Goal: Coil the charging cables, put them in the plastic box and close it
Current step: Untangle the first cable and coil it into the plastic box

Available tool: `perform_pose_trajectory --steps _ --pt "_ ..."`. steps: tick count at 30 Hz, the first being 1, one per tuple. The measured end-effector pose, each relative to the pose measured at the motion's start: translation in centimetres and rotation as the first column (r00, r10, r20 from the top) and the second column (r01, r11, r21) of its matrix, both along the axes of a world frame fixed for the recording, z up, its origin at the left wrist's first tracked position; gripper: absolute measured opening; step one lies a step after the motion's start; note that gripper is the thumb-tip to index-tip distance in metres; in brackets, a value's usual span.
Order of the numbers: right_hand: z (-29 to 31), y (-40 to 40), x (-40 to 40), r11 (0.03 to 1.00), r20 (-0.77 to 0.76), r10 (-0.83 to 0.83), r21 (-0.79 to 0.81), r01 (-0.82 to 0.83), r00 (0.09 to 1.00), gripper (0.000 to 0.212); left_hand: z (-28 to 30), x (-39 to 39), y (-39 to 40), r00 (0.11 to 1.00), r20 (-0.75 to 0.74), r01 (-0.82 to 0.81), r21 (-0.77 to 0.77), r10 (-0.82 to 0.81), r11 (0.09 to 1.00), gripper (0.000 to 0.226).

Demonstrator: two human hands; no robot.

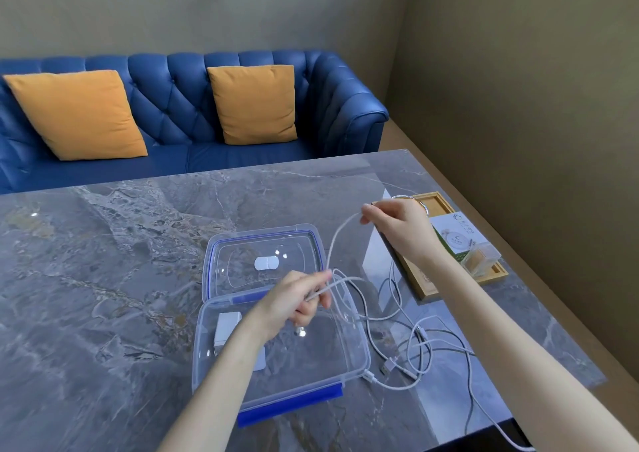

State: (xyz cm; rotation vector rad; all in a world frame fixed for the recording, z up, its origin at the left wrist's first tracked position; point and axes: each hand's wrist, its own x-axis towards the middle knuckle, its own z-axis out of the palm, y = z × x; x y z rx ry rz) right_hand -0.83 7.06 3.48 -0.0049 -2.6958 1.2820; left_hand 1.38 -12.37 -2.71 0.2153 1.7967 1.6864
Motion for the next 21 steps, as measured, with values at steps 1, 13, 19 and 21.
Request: perform_pose_trajectory --steps 1,13,19,21 --pt "-1.0 0.7 -0.8 0.991 -0.015 -0.054 0.118 0.056 0.998 0.028 0.5 0.2 -0.1 0.998 0.021 0.048 0.095 -0.051 0.994 0.045" --pt "-4.6 -1.0 1.4 0.968 0.132 0.23 -0.129 -0.213 0.964 0.043 3.0 0.2 1.9 0.95 0.237 -0.285 0.396 0.202 0.873 0.035" --pt "-2.8 -1.5 2.5 0.728 0.103 0.538 -0.557 -0.4 0.836 0.06 3.6 -0.1 1.0 0.901 0.396 -0.379 0.52 0.178 0.766 0.025" --pt "-2.3 -1.6 2.3 0.679 0.086 0.56 -0.618 -0.397 0.824 0.049 3.8 -0.1 0.8 0.901 0.4 -0.375 0.527 0.167 0.763 0.022"
